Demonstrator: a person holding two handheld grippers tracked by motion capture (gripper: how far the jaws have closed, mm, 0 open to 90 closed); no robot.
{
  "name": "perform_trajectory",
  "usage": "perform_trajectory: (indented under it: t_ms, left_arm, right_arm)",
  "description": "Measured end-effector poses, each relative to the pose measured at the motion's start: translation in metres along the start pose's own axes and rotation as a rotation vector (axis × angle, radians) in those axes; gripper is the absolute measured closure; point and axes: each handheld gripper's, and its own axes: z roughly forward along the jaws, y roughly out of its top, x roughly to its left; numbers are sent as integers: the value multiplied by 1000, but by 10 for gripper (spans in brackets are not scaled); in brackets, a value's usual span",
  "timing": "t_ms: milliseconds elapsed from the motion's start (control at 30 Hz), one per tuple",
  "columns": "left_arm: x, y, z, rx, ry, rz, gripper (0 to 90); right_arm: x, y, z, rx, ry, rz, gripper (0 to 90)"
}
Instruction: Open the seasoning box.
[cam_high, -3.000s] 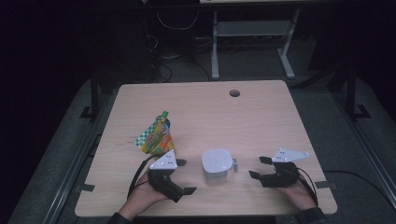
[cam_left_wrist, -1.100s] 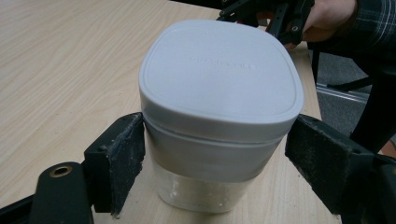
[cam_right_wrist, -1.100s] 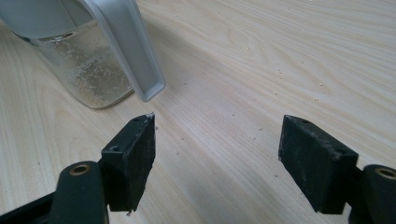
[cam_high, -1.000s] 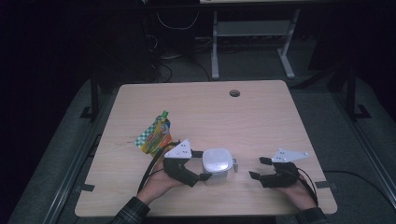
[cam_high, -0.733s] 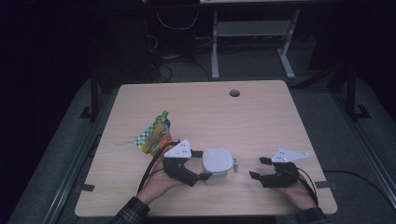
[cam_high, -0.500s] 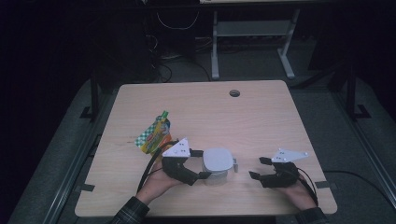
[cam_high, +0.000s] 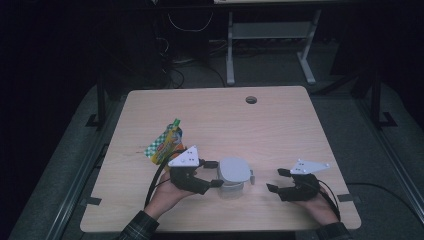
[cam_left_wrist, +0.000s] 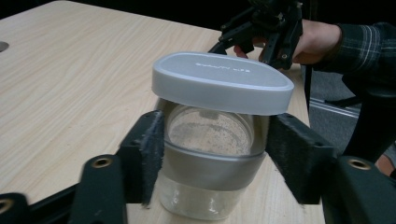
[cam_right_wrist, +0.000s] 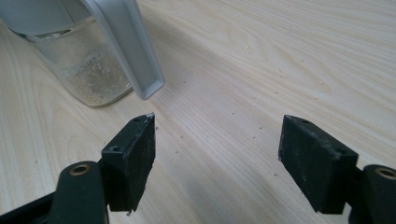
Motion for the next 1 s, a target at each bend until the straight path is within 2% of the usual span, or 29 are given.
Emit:
perform_trajectory:
  t_ms: [300, 433, 700, 1000]
  left_arm:
    - [2, 1, -4, -6, 14, -10, 559]
    - [3, 1, -5, -16, 7, -25, 663]
    - [5, 4, -2, -5, -8, -45, 879]
    - [3, 10, -3, 1, -26, -25, 899]
  right_arm:
    - [0, 0, 0, 0, 1, 0, 269]
    - [0, 0, 0, 2, 3, 3, 269]
    - [-1, 0, 0, 0, 3, 0, 269]
    - [-1, -1, 0, 1, 3, -1, 269]
